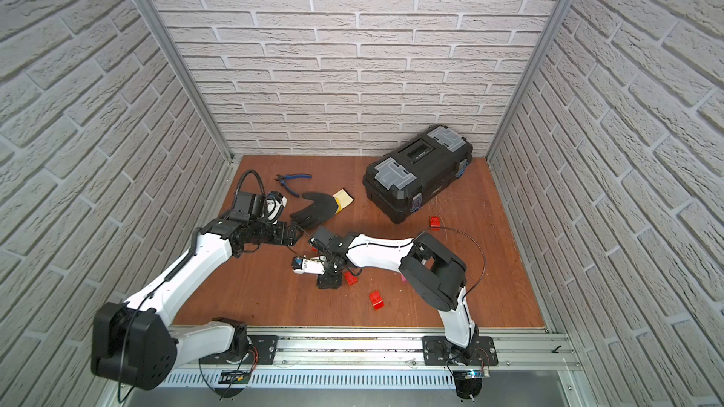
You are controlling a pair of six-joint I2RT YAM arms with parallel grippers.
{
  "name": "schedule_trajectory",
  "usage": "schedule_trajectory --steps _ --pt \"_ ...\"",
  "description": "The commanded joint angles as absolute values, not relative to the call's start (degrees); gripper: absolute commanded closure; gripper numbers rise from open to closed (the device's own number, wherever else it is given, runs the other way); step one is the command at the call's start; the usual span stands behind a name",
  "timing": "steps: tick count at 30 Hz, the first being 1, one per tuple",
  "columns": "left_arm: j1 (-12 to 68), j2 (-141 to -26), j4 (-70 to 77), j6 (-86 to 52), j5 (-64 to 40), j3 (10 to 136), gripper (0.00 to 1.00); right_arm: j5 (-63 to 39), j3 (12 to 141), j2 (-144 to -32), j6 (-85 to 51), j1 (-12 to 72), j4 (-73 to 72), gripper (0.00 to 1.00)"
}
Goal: Assemble the letter s with lego
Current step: Move the lego brick at the center of the board, then pick up the lego brick from the center of the board.
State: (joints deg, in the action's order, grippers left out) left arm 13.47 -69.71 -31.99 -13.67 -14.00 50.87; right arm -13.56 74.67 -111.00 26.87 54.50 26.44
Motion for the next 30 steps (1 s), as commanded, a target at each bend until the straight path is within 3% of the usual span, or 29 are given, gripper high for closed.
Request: schedule_trajectory --steps 1,12,21,30 --pt "13.1 -69.5 -32.3 -13.2 -15.4 51.3 0.02 -13.5 72.8 -104.0 24.3 53.3 27.1 0.33" --pt "13.9 -69.8 -30.8 -15.2 -18.5 51.8 0.02 -4.2 66.1 -93.0 10.6 48.3 34.5 0.29" --pt "14.6 -70.7 -29.4 -15.5 -18.8 51.5 0.02 -1.6 63.5 -93.3 -14.0 48.0 34.0 0.29" --pt "14.6 -70.1 -28.1 -15.5 -19.5 50.4 0.02 1.4 62.1 -96.6 -24.0 51.4 30.3 0.29"
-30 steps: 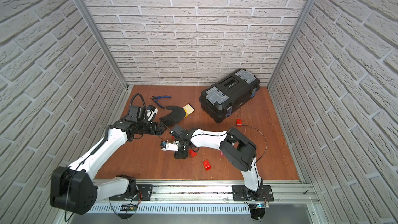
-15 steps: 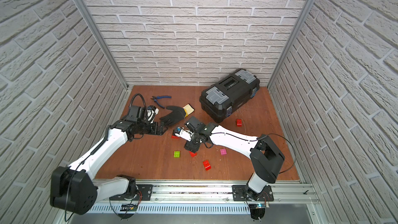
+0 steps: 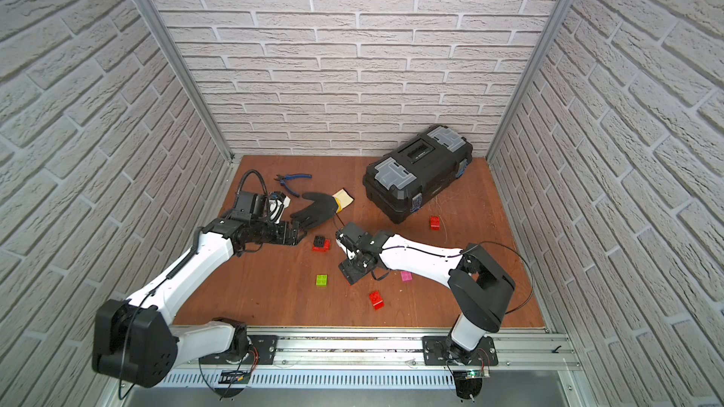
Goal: Assemble the letter s with lego
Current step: Pick up the lego brick from the center of the board.
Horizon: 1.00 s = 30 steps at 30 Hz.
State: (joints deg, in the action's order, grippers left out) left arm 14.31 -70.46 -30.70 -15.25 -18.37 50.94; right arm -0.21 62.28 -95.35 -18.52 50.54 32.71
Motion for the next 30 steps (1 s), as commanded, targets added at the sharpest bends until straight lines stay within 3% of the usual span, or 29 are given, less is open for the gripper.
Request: schedule_trajectory --steps 1,6,21,30 --pt "14.6 -69.8 -28.0 -15.5 -19.5 50.3 0.02 1.4 62.2 -97.0 -24.4 51.8 30.0 0.29" --pt "14.6 -69.1 -27.3 -15.9 -20.3 49.4 0.02 1.9 63.1 -99.2 -26.7 53.0 30.2 0.32" --pt "14.5 -68.9 -26.5 -16.5 -21.6 48.3 0.02 6.1 65.7 -103.2 -30.8 54.6 33.8 0.54" --pt "14.5 -68.9 -26.7 -16.4 -21.9 48.5 0.02 6.1 66.4 -104.5 -33.0 55.1 34.5 0.58"
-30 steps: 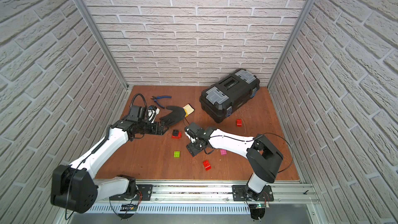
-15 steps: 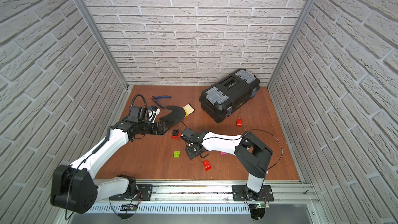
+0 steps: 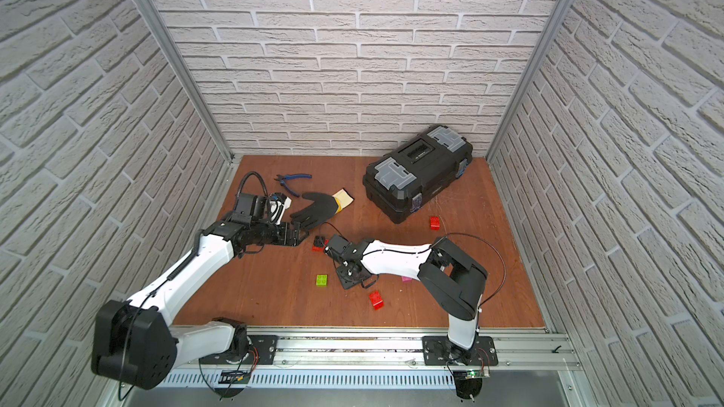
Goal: Assemble the letter s with lego
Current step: Pick up the lego brick from the center of the board.
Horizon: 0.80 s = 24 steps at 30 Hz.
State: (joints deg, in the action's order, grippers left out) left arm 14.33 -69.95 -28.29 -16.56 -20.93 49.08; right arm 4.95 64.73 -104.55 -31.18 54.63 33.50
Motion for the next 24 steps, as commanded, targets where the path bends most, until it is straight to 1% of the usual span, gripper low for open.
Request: schedule_trajectory --steps 1,3,5,7,10,14,18,24 --pt "14.6 -68.7 -26.8 -16.4 -21.8 48.4 0.02 6.1 66.4 -104.6 -33.3 55.1 34.5 0.61" --pt "14.6 -68.6 -26.9 -16.3 -21.8 48.4 0.02 6.1 66.4 -104.4 -34.3 55.1 34.6 0.65" --pt "14.6 -68.5 -26.8 -16.4 -21.7 48.5 0.02 6.5 66.4 -103.9 -35.7 55.1 35.0 0.66" --pt "14.6 -68.4 -26.8 -16.4 -21.8 48.5 0.02 7.9 66.4 -103.0 -38.5 55.2 35.7 0.71" --pt "14.5 -68.4 -26.7 -16.6 -21.8 48.5 0.02 10.5 66.3 -101.8 -46.1 55.2 37.1 0.72" --pt "14.5 -68.0 -26.7 -16.8 -21.9 48.3 0.02 13.8 66.0 -101.1 -60.8 55.9 39.2 0.73" --pt "14.6 -67.7 -26.3 -17.2 -22.5 48.0 0.02 17.5 68.2 -101.8 -73.9 57.4 45.5 0.73" --pt "14.6 -67.6 -26.1 -17.5 -23.2 47.9 0.02 14.6 66.4 -102.3 -82.4 57.6 42.8 0.74"
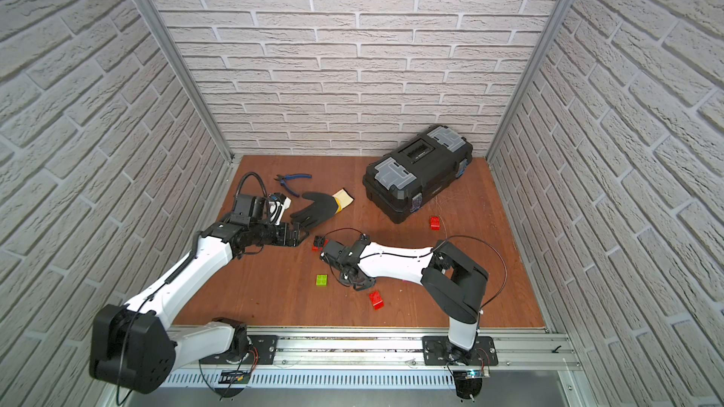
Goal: Assemble the letter s with lego
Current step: Pick up the lego brick from the center of the board, then place the lego brick at the center of the board.
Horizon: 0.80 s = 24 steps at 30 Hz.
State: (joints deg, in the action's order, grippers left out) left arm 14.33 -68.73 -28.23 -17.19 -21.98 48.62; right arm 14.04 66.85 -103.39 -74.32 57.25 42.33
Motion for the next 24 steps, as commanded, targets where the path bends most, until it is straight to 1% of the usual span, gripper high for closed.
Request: schedule_trajectory --steps 1,15,20,22,24 --pt "14.6 -67.5 -26.1 -17.6 -23.4 47.8 0.02 14.4 66.4 -102.6 -82.9 57.6 42.9 0.75" --pt "14.6 -67.1 -26.3 -17.4 -23.2 47.8 0.02 11.9 67.2 -106.3 -85.3 58.2 41.0 0.74" --pt "14.6 -67.3 -26.4 -17.3 -23.2 47.8 0.02 11.5 67.4 -106.9 -85.5 58.4 40.6 0.64" --pt "14.5 -67.3 -26.4 -17.3 -23.3 47.9 0.02 11.1 67.4 -106.7 -85.6 58.5 39.8 0.59" --pt "14.5 -67.4 -26.5 -17.1 -23.2 47.9 0.02 11.0 67.4 -106.4 -85.4 58.8 39.4 0.55"
